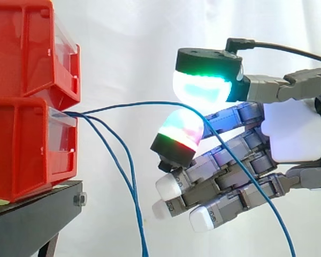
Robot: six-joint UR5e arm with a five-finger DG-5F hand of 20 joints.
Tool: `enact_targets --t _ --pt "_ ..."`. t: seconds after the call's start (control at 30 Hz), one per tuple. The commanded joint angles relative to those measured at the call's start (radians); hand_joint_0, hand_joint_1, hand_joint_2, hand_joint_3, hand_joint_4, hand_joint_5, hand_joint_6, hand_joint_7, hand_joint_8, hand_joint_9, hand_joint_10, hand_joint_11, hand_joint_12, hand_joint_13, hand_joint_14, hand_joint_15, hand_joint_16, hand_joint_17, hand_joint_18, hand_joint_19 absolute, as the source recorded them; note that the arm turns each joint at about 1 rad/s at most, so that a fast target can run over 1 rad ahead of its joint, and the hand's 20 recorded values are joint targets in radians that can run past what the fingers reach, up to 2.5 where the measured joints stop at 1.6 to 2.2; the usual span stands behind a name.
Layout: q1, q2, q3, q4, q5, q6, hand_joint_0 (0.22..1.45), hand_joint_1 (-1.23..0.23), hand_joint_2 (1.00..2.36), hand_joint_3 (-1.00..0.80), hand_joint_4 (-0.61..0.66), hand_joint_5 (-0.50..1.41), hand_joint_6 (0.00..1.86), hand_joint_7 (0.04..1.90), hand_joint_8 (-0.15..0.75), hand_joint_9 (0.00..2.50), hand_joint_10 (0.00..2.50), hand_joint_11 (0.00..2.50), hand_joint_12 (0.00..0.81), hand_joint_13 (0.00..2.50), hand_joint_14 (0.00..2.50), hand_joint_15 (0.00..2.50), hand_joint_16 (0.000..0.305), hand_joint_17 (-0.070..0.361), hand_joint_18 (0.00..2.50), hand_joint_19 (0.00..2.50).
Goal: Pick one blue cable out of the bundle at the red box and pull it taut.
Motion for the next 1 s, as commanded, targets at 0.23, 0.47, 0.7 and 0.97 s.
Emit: enact_targets --t 0.23,0.47,0.7,0.97 --pt "0.000 0.000 0.000 0.000 0.000 -0.003 0.61 -0.49 1.01 -0.31 0.21 -0.11 0.62 1.29 0.358 0.61 0.01 0.47 0.406 0.25 0.00 0.14 0.058 0.131 0.46 0.40" --pt "0.000 0.000 0.000 0.000 0.000 -0.003 0.61 -0.54 1.02 -0.22 0.21 -0.11 0.64 1.32 0.366 0.61 0.01 0.51 0.407 0.25 0.00 0.14 0.058 0.130 0.47 0.40" --pt "0.000 0.000 0.000 0.003 -0.001 -0.003 0.60 -0.61 1.02 -0.13 0.24 -0.13 0.71 1.23 0.367 0.61 0.01 0.54 0.409 0.25 0.00 0.15 0.058 0.131 0.48 0.39" --pt "0.000 0.001 0.000 0.003 -0.001 0.000 0.59 -0.67 1.02 -0.11 0.25 -0.14 0.74 1.15 0.364 0.61 0.01 0.55 0.410 0.25 0.00 0.14 0.058 0.131 0.48 0.38"
